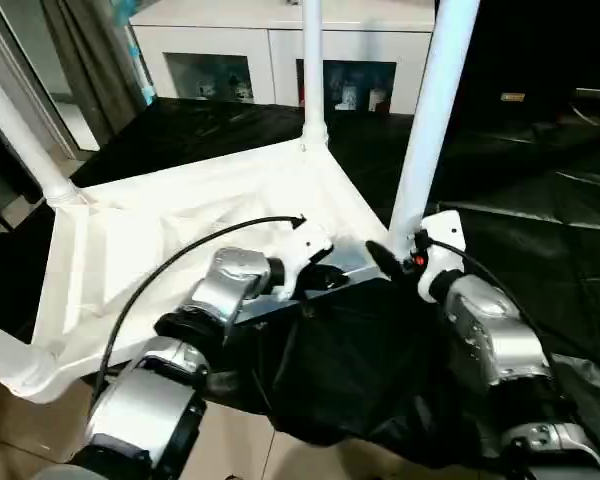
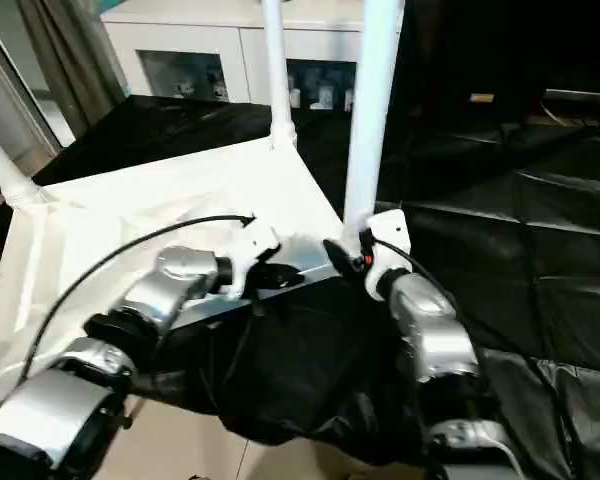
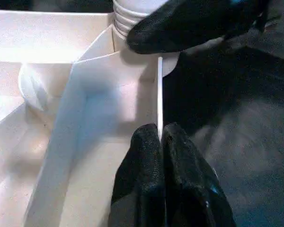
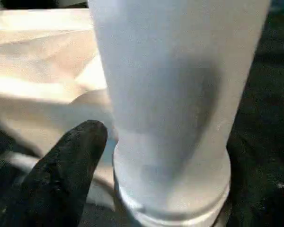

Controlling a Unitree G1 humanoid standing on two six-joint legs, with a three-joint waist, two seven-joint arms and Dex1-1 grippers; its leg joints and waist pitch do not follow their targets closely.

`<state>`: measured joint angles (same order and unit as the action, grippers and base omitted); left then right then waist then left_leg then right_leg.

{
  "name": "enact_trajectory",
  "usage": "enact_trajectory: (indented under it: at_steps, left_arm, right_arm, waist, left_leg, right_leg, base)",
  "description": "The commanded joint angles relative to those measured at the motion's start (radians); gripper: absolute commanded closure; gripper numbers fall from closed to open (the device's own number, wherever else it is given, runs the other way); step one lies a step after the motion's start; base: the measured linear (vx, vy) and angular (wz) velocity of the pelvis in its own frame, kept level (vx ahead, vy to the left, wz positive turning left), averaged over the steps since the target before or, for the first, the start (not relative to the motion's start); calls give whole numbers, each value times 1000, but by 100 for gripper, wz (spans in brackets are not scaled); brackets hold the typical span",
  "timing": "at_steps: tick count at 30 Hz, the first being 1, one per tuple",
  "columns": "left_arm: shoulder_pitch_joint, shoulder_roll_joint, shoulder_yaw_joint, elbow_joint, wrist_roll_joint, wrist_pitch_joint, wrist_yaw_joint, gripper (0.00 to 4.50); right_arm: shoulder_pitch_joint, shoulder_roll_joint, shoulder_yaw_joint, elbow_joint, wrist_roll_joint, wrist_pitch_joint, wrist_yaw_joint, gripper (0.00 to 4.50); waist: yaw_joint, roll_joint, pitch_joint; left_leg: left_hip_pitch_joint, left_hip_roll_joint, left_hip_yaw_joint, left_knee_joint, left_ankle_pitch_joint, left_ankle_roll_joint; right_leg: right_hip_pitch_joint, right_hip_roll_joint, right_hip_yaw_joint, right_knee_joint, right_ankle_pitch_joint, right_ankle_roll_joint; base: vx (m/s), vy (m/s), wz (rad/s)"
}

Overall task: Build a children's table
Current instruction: Rotate leg to tighten

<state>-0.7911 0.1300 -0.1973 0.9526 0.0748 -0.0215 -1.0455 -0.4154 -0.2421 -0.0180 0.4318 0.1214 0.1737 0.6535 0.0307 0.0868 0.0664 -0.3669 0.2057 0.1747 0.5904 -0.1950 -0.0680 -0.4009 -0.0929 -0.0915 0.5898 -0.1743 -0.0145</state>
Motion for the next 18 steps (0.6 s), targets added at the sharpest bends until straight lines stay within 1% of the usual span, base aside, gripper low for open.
enact_trajectory:
  at_steps: [1,2,3,4,5,6,7,8,12,14,15,18]
  left_arm:
    - [12,-17,-41,-59,-43,-50,-127,450]
    - [19,1,-48,-69,-46,-51,-167,450]
    - [29,26,-56,-83,-48,-49,-222,450]
    - [31,30,-57,-85,-49,-48,-229,450]
    - [38,48,-63,-97,-49,-44,-265,450]
    - [43,62,-67,-104,-49,-43,-288,450]
    - [50,87,-74,-116,-47,-36,-324,450]
    - [54,100,-74,-126,-53,-29,-349,450]
    - [66,126,-69,-151,-67,-12,-397,450]
    - [70,130,-67,-157,-69,-8,-406,450]
    - [72,134,-65,-163,-72,-5,-410,450]
    - [74,134,-66,-170,-79,-2,-399,450]
  right_arm:
    - [25,-14,143,-90,52,20,207,71]
    - [35,-45,150,-107,53,19,243,71]
    - [47,-83,154,-125,53,21,294,71]
    - [49,-88,155,-128,54,23,301,71]
    - [58,-115,154,-141,57,30,337,71]
    - [64,-133,154,-148,56,35,353,71]
    - [74,-168,152,-163,53,47,386,71]
    - [81,-181,146,-171,57,51,398,71]
    - [96,-211,139,-192,75,67,429,71]
    - [98,-218,143,-197,80,72,436,95]
    - [96,-216,147,-198,83,77,438,95]
    - [96,-202,153,-200,83,86,432,125]
  waist:
    - [6,-21,-72]
    - [5,-18,-71]
    - [6,-17,-73]
    - [8,-17,-74]
    - [8,-16,-74]
    - [11,-17,-75]
    - [10,-18,-74]
    - [11,-17,-73]
    - [15,-18,-69]
    - [16,-18,-69]
    - [15,-21,-67]
    - [15,-21,-67]
  left_leg:
    - [-4,16,-1,-57,-104,142]
    - [-5,17,0,-57,-100,148]
    - [-7,18,-2,-57,-94,151]
    - [-5,19,-1,-55,-85,158]
    - [-4,21,-1,-54,-86,165]
    - [-2,22,0,-53,-85,168]
    - [-2,21,0,-53,-83,169]
    - [-2,23,-1,-55,-89,168]
    - [2,24,2,-58,-124,145]
    - [2,23,1,-59,-131,133]
    - [1,23,1,-60,-135,127]
    - [0,21,1,-59,-131,122]
  right_leg:
    - [66,-48,41,-68,-152,-234]
    - [63,-48,42,-65,-134,-243]
    - [65,-49,41,-62,-120,-249]
    - [64,-48,40,-58,-91,-259]
    - [63,-49,41,-55,-73,-272]
    - [61,-48,42,-52,-61,-278]
    - [62,-48,42,-51,-54,-281]
    - [63,-48,42,-51,-55,-283]
    - [59,-49,43,-57,-113,-279]
    - [60,-50,43,-60,-135,-273]
    - [60,-49,44,-60,-143,-270]
    - [60,-49,44,-60,-148,-263]
  base:
    - [0,0,0]
    - [0,0,0]
    - [0,0,0]
    - [0,0,0]
    - [0,0,0]
    - [0,0,0]
    - [0,0,0]
    - [0,0,0]
    - [0,0,0]
    - [0,0,0]
    - [0,0,0]
    - [0,0,0]
